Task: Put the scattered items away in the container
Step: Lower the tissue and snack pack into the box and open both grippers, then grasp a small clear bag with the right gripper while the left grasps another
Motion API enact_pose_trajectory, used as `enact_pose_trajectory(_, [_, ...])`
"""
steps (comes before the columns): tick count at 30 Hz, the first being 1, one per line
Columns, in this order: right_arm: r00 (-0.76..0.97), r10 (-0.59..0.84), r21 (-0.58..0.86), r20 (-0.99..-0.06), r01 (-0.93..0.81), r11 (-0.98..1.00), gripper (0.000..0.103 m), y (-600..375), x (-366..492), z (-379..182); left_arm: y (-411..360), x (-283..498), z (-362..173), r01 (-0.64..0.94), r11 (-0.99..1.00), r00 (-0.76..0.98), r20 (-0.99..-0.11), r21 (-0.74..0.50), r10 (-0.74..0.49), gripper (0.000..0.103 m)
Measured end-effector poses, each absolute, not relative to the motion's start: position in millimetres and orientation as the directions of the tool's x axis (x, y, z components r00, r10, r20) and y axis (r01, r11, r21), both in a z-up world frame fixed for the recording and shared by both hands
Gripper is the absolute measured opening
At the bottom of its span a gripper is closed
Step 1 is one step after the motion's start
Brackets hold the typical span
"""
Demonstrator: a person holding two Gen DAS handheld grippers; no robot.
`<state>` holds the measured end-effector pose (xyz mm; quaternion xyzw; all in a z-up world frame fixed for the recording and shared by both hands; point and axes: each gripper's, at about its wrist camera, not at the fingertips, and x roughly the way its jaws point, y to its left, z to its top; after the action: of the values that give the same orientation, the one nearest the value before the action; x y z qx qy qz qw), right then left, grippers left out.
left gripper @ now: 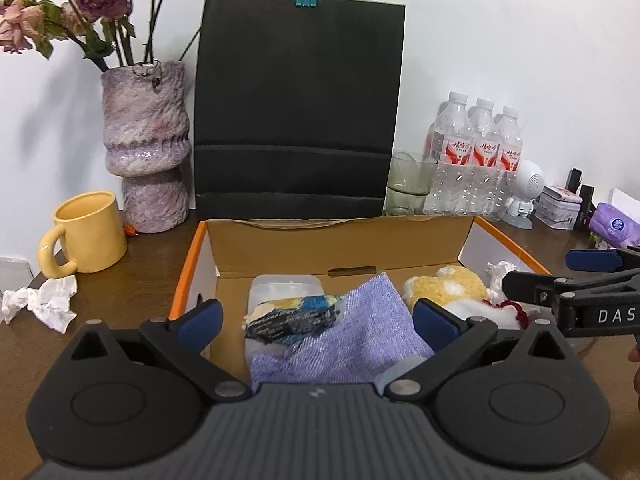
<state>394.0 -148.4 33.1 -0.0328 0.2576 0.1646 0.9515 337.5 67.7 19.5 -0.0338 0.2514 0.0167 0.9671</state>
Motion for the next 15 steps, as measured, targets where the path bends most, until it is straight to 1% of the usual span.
enact_pose_trajectory(7, [0.824, 0.294, 0.025, -0.485, -0.323, 0.946, 0.101, -157, 354, 39, 82, 291, 29, -0.065, 0.996, 0.885, -0.465, -0.057, 0.031, 0.103])
enact_pose_trajectory(15, [0.795, 0.305, 0.016, -0.525, -0.349, 0.937, 0.1, -149, 301, 26, 102, 239, 12, -0.095, 0.994, 0.858, -0.511, -0.061, 0.051, 0.103])
